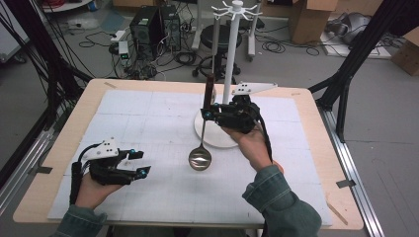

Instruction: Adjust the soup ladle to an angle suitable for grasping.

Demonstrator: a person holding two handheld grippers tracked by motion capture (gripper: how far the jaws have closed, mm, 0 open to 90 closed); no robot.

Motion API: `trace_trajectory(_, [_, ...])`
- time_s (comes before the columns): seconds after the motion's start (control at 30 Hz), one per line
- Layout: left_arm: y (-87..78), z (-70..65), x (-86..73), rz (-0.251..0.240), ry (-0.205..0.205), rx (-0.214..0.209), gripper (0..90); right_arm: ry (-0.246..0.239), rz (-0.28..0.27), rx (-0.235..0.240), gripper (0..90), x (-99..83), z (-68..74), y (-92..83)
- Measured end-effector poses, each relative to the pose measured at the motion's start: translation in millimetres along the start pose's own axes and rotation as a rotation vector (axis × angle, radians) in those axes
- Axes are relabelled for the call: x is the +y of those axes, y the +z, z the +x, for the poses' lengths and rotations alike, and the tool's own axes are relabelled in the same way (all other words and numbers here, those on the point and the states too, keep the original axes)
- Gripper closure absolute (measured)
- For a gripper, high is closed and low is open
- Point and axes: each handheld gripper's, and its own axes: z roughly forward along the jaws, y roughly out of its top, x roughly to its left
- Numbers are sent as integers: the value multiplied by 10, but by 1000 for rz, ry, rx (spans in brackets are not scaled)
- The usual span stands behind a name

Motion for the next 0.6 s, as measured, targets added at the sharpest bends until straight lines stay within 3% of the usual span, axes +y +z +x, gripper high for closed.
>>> trace_trajectory(0.13, [17, -6, -14, 8, 9, 7, 343, -5, -2, -9, 737, 52, -30, -48])
trace_trajectory(0.6, [-13, 43, -130, -6, -19, 29, 309, -2, -21, -29, 737, 195, -174, -116])
